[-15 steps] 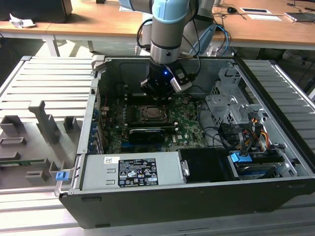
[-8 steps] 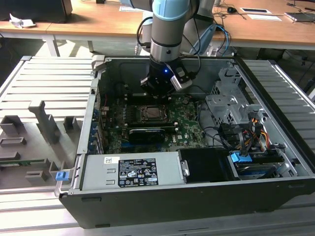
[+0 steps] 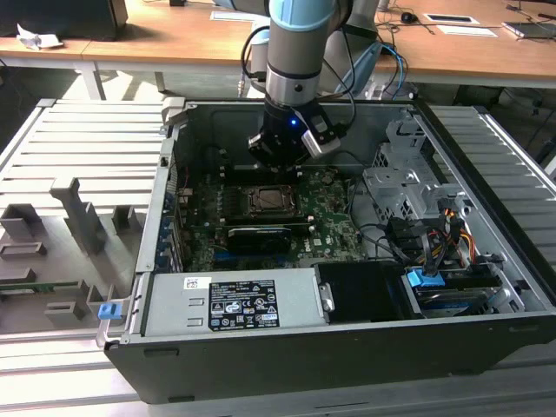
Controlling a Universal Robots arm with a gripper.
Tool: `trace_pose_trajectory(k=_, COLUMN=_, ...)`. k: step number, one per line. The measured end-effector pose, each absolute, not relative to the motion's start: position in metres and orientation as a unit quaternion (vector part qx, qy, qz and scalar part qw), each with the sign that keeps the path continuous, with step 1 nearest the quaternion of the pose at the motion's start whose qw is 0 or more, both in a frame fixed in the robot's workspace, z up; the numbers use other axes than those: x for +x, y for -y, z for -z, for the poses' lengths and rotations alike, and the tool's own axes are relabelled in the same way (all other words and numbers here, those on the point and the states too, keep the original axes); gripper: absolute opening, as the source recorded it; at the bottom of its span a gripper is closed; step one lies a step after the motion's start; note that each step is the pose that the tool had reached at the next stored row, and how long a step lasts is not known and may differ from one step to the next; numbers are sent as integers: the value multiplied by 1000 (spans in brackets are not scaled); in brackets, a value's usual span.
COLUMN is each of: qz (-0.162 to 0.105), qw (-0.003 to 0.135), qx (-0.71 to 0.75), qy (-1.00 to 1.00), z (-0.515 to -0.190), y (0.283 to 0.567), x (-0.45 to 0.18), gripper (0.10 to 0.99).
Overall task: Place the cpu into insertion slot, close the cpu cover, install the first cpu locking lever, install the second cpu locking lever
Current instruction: 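Install the first cpu locking lever, then install the second cpu locking lever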
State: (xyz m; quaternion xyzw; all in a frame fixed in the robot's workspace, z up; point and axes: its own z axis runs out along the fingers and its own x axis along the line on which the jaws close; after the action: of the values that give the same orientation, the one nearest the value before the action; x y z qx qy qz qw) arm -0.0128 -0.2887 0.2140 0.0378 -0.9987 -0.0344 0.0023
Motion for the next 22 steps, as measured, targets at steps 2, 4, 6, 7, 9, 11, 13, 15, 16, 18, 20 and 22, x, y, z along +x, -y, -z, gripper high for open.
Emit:
trace_pose_trajectory(k=2, qz=34, qw=2, qx=38, qy=999, z=-214, y=290, x=-13, gripper=106)
trace_pose_trajectory(k=4, qz=34, qw=2, qx=38, qy=999, z=-214, y=290, x=-13, gripper=106)
trace_pose_trajectory(k=6, qz=34, qw=2, qx=38, qy=999, z=-214, y=291, x=-13, gripper=106)
trace_pose_trajectory(k=7, qz=34, qw=2, qx=38, qy=999, z=-214, y=291, x=-13, gripper=106)
trace_pose_trajectory(k=9, qz=34, qw=2, qx=38, qy=999, z=-214, y=291, x=-13, gripper=106)
trace_pose_trajectory(k=11, qz=34, qw=2, qx=38, qy=999, z=-214, y=292, x=-13, gripper=106)
trace_pose_trajectory(k=13, qz=34, qw=2, qx=38, qy=999, z=-214, y=293, x=-13, gripper=106)
trace_pose_trajectory(k=15, qz=34, qw=2, qx=38, qy=999, z=-214, y=294, x=-13, gripper=106)
trace_pose_trajectory(k=16, qz=34, qw=2, qx=38, qy=999, z=-214, y=294, x=-13, gripper=106)
trace_pose_trajectory(k=18, qz=35, qw=2, qx=38, qy=999, z=-214, y=295, x=-13, gripper=106)
trace_pose_trajectory(k=20, qz=34, qw=2, qx=38, qy=999, z=-214, y=295, x=-13, gripper=106)
trace_pose_trajectory(k=22, qz=34, qw=2, qx=38, qy=999, z=-216, y=295, x=-13, gripper=106)
